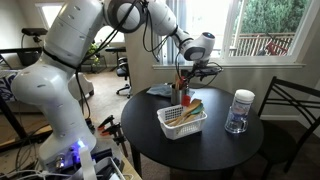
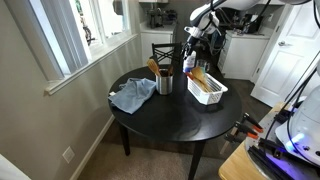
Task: Put the wooden spoon inside the white container
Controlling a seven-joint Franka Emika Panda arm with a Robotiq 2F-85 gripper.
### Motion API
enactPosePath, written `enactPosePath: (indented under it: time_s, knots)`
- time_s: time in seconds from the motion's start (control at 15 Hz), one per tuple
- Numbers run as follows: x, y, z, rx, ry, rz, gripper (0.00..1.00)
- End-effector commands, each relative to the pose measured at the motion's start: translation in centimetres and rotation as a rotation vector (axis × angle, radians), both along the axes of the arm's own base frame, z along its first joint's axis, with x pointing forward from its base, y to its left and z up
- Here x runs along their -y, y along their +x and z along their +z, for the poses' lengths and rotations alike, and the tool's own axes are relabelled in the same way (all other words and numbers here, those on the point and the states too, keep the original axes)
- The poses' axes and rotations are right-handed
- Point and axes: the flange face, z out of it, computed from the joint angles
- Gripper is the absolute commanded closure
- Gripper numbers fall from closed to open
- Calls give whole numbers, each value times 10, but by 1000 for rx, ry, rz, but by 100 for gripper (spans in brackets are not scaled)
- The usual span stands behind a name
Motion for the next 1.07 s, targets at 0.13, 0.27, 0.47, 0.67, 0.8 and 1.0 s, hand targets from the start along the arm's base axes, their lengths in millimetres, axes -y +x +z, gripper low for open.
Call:
enactPosePath:
  time_s: [0.13, 0.27, 0.47, 0.67, 0.8, 1.0]
  knots:
    - [-1, 1, 1, 0, 2, 3, 0]
    - [-1, 1, 1, 0, 2, 3, 0]
    - [-7, 6, -11, -27, -8, 86, 0]
    - [-11, 12, -26, -57, 6, 177, 0]
    - [-10, 18, -35, -76, 7, 222, 0]
    - [-6, 27, -52, -94, 45, 286, 0]
